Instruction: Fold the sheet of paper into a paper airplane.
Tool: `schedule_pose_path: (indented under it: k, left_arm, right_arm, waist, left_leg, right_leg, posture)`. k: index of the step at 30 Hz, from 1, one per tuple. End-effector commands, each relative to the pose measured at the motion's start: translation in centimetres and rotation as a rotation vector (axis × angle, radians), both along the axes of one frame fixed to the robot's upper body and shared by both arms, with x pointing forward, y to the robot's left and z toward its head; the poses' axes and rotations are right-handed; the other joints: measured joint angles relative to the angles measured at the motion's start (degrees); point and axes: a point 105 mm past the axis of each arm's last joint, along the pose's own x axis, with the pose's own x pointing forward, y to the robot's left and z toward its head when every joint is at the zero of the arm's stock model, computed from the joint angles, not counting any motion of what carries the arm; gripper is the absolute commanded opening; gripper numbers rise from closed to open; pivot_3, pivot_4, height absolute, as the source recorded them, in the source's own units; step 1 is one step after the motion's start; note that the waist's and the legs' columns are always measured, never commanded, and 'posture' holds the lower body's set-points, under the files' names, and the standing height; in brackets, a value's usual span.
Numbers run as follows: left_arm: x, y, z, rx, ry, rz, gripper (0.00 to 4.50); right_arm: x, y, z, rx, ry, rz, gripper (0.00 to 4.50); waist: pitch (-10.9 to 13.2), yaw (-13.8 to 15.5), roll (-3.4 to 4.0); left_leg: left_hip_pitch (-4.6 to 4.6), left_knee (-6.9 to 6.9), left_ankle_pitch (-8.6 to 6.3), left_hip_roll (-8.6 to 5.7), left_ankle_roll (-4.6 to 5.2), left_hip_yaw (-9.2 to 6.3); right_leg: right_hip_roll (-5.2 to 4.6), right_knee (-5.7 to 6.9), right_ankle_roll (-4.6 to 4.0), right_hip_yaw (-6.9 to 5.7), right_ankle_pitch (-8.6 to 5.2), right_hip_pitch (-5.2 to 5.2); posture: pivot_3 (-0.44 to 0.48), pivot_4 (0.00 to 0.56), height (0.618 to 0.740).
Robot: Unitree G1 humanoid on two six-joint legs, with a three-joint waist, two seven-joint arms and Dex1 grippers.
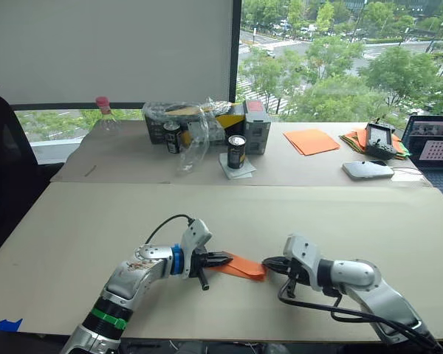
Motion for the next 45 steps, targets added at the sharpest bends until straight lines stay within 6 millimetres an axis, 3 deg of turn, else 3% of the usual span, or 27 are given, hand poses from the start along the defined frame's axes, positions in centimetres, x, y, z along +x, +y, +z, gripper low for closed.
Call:
schedule_pose_path:
  k: [1,6,11,16,19,23,30,34,37,40,45]
  left_arm:
    - [-0.4,-0.1,-0.9,0.028,0.051,-0.012,0.00]
    - [-0.1,-0.3,-0.6,0.023,0.041,-0.012,0.00]
    - [0.3,-0.2,-0.4,0.030,0.011,0.024,0.00]
    - [0.9,0.1,0.1,0.020,0.008,0.088,0.00]
    - [1.1,0.7,0.0,0.035,0.002,0.112,0.00]
    - [1.5,2.0,-0.1,0.062,-0.005,0.161,0.00]
    - [1.1,4.6,-0.9,0.128,0.008,0.202,0.00]
    - [2.6,5.5,0.3,0.130,-0.055,0.278,0.00]
    - [4.4,5.0,3.0,0.034,-0.140,0.326,0.00]
    - [4.9,3.2,5.7,-0.110,-0.195,0.314,0.00]
    - [3.7,1.0,5.2,-0.096,-0.190,0.201,0.00]
  right_arm:
    - [-0.4,-2.1,-0.2,-0.031,0.051,-0.039,0.02]
    - [1.8,-0.1,5.0,0.070,-0.126,0.035,0.02]
    - [1.9,3.3,5.6,0.068,-0.119,0.125,0.02]
    - [1.4,5.6,3.3,0.044,-0.042,0.171,0.02]
    - [1.3,5.7,1.0,-0.029,0.007,0.158,0.02]
    - [1.1,5.7,-0.5,-0.051,0.064,0.139,0.02]
    - [1.0,5.2,-1.0,-0.068,0.088,0.131,0.02]
    - [1.1,5.2,-1.0,-0.058,0.095,0.124,0.02]
    - [1.1,5.4,-1.0,-0.051,0.097,0.128,0.02]
    - [1.0,5.6,-1.1,-0.047,0.098,0.136,0.02]
    - [0.8,5.8,-1.0,-0.045,0.095,0.145,0.02]
  waist:
    - [0.0,0.0,-0.02]
    - [0.0,-0.4,-0.02]
    - [0.0,-0.8,-0.02]
    - [0.0,-0.7,-0.02]
    - [0.0,-0.8,-0.02]
    - [0.0,-1.1,-0.01]
    - [0.0,-1.1,0.00]
    - [0.0,-1.0,0.00]
    - [0.0,-0.9,-0.03]
    - [0.0,-0.8,-0.05]
    - [0.0,-1.3,-0.10]
  left_leg:
    - [0.00,0.00,-0.01,0.00,0.01,0.00]
    - [-0.16,0.01,-0.01,-0.01,0.02,0.03]
    - [-0.20,-0.09,-0.01,0.04,0.02,0.00]
    - [-0.29,-0.08,-0.02,-0.04,0.05,-0.01]
    - [-0.27,-0.08,-0.02,-0.02,0.04,-0.01]
    - [-0.17,-0.09,-0.02,0.03,0.03,-0.01]
    - [-0.06,-0.12,-0.02,0.08,0.02,-0.01]
    - [0.10,-0.12,-0.02,0.08,0.02,-0.01]
    - [0.09,-0.12,-0.01,0.09,0.01,-0.01]
    - [-0.05,-0.11,0.02,0.11,-0.03,-0.02]
    - [-0.14,-0.13,0.00,0.09,-0.04,0.03]
  right_leg:
    - [0.00,-0.07,0.05,0.00,0.01,0.02]
    - [-0.01,-0.11,-0.07,0.06,0.18,-0.12]
    - [0.02,-0.17,-0.08,0.03,0.18,-0.19]
    - [-0.03,-0.26,-0.09,0.04,0.21,-0.22]
    - [-0.02,-0.25,-0.08,0.04,0.22,-0.23]
    - [0.03,-0.22,-0.09,0.04,0.22,-0.19]
    - [0.08,-0.22,-0.10,0.04,0.23,-0.13]
    - [0.08,-0.23,-0.09,0.04,0.22,-0.10]
    - [0.10,-0.23,-0.09,0.03,0.22,-0.09]
    - [0.14,-0.22,-0.12,0.04,0.26,-0.12]
    - [0.12,-0.26,-0.11,0.11,0.30,-0.20]
  posture:
    - [0.000,0.150,0.670]
    - [0.000,0.150,0.670]
    - [0.000,0.150,0.670]
    - [0.000,0.150,0.670]
    - [0.000,0.150,0.670]
    - [0.000,0.150,0.670]
    - [0.000,0.150,0.670]
    - [0.000,0.150,0.670]
    - [0.000,0.150,0.670]
    - [0.000,0.150,0.670]
    - [0.000,0.150,0.670]
